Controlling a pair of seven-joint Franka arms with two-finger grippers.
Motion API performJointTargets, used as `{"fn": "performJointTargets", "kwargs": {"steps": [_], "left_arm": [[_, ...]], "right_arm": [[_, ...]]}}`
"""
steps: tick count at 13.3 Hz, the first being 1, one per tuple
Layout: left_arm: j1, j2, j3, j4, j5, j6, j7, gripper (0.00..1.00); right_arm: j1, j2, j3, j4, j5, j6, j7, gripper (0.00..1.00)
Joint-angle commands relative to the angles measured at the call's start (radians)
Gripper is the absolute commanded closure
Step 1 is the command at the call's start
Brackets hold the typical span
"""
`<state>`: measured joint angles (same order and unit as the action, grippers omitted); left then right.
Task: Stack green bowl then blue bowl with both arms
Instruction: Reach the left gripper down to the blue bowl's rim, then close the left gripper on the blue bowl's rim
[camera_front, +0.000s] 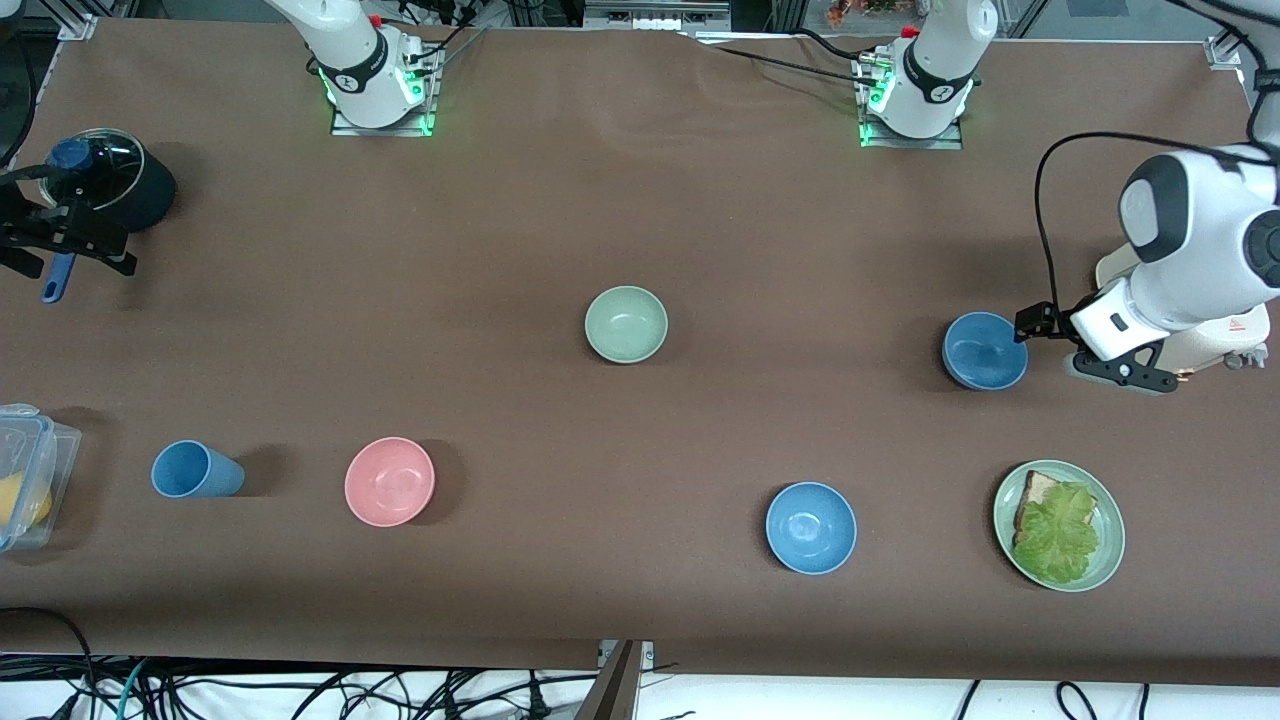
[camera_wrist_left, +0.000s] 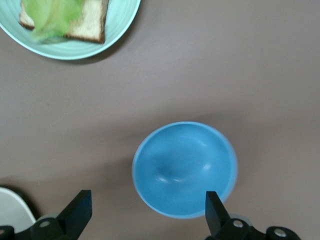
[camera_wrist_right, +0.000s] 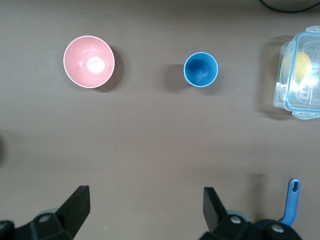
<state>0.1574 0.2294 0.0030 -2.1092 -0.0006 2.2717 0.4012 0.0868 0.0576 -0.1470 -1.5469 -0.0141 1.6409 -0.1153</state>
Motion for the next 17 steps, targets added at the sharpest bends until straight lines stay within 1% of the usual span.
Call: {"fn": "performJointTargets", "kwargs": {"steps": [1,4,5,6,8,10,12,14,15,17], "left_arm": [[0.033,0.071,-0.008,-0.024,0.008,0.127,0.059,0.0],[0.042,0.109,-0.008,-0.113,0.008,0.322,0.062,0.0],[0.045,0.122,-0.008,-0.123,0.008,0.35,0.062,0.01],[0.045,0.125,-0.008,-0.123,0.008,0.351,0.064,0.09],[0.045,0.116,-0.008,-0.121,0.01,0.35,0.085,0.44],[0.054,0.119,-0.008,-0.123,0.008,0.347,0.087,0.66],[0.057,0.123,-0.009,-0.126,0.008,0.341,0.087,0.68],[0.057,0.125,-0.008,-0.126,0.008,0.338,0.09,0.93],[0.057,0.125,-0.009,-0.126,0.008,0.332,0.088,0.99],[0.056,0.12,-0.011,-0.123,0.008,0.31,0.079,1.0]], "right_arm": [[-0.012,-0.005,0.01,0.004,-0.003,-0.013,-0.009,0.0],[-0.015,-0.005,0.009,0.004,-0.003,-0.013,-0.011,0.0],[-0.015,-0.005,0.009,0.004,-0.003,-0.013,-0.011,0.0],[-0.015,-0.005,0.009,0.004,-0.003,-0.013,-0.011,0.0],[-0.015,-0.004,0.007,0.004,-0.003,-0.013,-0.011,0.0],[-0.015,-0.005,0.007,0.004,-0.001,-0.015,-0.012,0.0],[-0.015,-0.004,0.007,0.004,-0.003,-0.013,-0.012,0.0],[-0.016,-0.004,0.007,0.004,-0.001,-0.015,-0.012,0.0],[-0.016,-0.004,0.007,0.002,-0.001,-0.015,-0.012,0.0],[-0.016,-0.004,0.007,0.004,-0.001,-0.013,-0.012,0.0]]}}
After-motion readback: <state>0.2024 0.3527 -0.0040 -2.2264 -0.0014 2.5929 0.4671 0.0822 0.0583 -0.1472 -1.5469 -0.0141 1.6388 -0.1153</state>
